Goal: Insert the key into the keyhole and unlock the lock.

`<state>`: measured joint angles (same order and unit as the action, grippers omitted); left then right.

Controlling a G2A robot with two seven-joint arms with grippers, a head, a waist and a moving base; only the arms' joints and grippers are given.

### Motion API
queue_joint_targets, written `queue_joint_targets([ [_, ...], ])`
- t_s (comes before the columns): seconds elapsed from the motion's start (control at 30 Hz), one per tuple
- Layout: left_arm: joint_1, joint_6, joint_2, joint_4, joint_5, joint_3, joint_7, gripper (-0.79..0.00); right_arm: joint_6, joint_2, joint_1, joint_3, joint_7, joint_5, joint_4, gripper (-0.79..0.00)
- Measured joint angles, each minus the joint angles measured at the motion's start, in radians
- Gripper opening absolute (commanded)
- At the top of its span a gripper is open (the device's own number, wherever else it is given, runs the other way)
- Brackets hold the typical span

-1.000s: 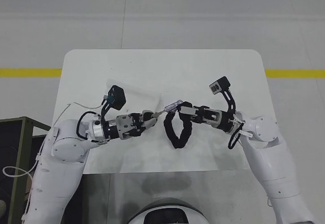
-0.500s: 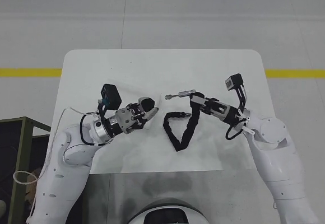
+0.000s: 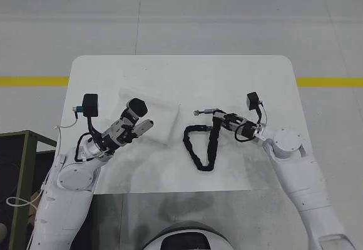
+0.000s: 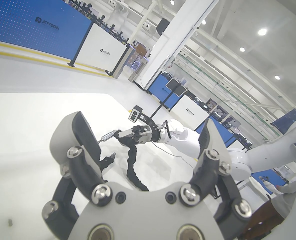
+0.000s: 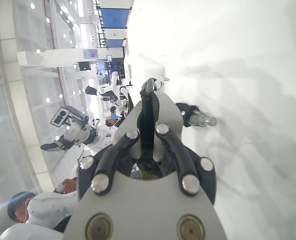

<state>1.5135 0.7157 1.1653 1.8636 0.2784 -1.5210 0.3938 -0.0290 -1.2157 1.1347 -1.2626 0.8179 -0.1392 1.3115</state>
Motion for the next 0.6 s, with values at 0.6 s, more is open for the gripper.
queue_joint_targets([
  [0.6,0.000,0.000,0.000,0.000,0.000,0.000,0.000,0.000,0.021,0.033,0.043,-0.059,-0.068,0.265,0.166,-0.001],
])
